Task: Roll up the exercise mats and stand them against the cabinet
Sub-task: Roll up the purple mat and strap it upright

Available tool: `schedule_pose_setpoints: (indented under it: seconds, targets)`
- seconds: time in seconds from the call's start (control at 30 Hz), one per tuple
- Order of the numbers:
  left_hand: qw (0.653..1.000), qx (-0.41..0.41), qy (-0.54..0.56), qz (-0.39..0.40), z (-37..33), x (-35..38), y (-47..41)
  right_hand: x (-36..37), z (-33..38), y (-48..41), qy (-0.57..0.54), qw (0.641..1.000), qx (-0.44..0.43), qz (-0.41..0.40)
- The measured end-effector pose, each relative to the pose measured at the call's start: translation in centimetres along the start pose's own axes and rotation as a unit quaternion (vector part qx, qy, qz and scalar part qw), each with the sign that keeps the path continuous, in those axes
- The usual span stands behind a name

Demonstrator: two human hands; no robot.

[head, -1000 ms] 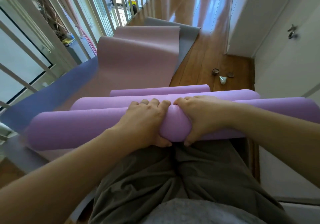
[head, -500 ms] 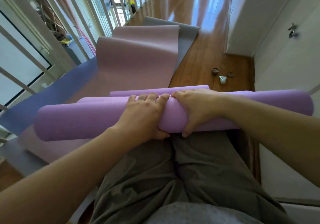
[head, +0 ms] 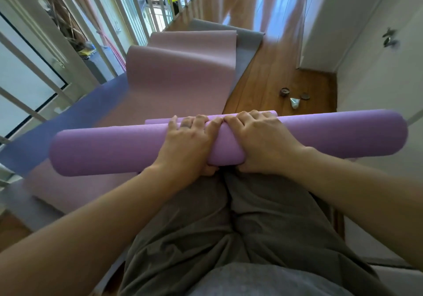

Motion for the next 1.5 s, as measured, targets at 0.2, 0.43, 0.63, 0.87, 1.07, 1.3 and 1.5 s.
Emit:
schedule_pose_setpoints:
  seconds: [0.2, 0.43, 0.63, 0.87, 1.07, 1.3, 1.5]
  targets:
    - [1.000, 0.025, 0.016, -0.008, 0.0, -3.9, 1.0, -4.1, 0.3, 1.3, -0.015, 0.999, -0.035, 0.032]
    - [0.992, 0.082, 0.002, 0.100, -3.0, -2.3, 5.1, -2.2, 3.2, 5.6, -0.053, 0.988, -0.065, 0.131]
    - [0.970, 0.093, 0.140, 0.178, -1.3, -1.7, 2.8, -1.4, 1.5, 3.5, -0.121, 0.971, -0.077, 0.189]
    - [0.990, 0.054, 0.100, 0.088, -1.4, -1.4, 2.5, -1.4, 0.3, 0.9, -0.184, 0.942, -0.073, 0.270]
    - [0.939, 0.081, 0.248, 0.225, 0.5, -1.4, -0.3, -1.7, 1.9, 2.9, -0.047, 0.993, -0.040, 0.105]
    - [0.995, 0.042, 0.070, 0.061, -0.4, -1.3, 0.7, -1.7, -0.1, -0.6, -0.104, 0.969, -0.040, 0.223]
    - [0.961, 0.057, 0.188, 0.193, 1.5, -1.4, -2.1, -0.4, 1.8, 2.0, -0.001, 1.000, -0.015, 0.001]
Point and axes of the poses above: each hand's wrist, its own y-axis away from the middle knuckle, its own x-axis out of the palm, z = x × y, the point moved 5 cm from there along -y, towards the middle knuckle, and after that the axes turned 4 degrees about z, right-handed, at the moved point
